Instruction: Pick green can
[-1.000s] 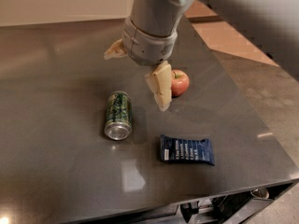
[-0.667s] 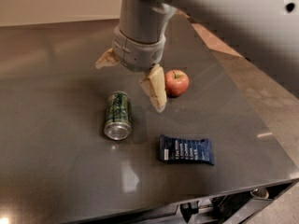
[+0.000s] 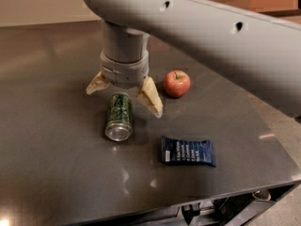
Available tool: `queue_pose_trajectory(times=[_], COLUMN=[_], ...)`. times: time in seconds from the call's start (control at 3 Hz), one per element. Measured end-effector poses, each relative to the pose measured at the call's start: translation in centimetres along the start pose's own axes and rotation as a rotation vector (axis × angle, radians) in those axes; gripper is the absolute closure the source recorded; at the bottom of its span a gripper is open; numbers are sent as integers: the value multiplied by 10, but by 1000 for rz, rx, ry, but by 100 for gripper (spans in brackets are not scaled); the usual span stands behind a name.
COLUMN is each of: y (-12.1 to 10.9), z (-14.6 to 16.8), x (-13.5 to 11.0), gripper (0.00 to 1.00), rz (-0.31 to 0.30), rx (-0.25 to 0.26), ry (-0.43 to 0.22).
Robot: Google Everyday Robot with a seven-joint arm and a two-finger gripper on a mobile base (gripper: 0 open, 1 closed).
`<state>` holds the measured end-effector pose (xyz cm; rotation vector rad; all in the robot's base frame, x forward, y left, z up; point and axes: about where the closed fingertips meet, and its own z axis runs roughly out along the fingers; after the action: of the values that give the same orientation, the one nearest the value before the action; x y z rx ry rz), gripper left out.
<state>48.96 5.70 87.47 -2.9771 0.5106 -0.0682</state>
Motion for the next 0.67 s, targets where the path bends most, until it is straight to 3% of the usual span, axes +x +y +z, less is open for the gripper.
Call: queue_pose_trajectory(times=[0.33, 0.67], y=[-6, -13], z=[15, 23], x=[-4, -7], gripper=[0, 16], rz=[-89, -143], rx=[-25, -32], ry=[-1, -5])
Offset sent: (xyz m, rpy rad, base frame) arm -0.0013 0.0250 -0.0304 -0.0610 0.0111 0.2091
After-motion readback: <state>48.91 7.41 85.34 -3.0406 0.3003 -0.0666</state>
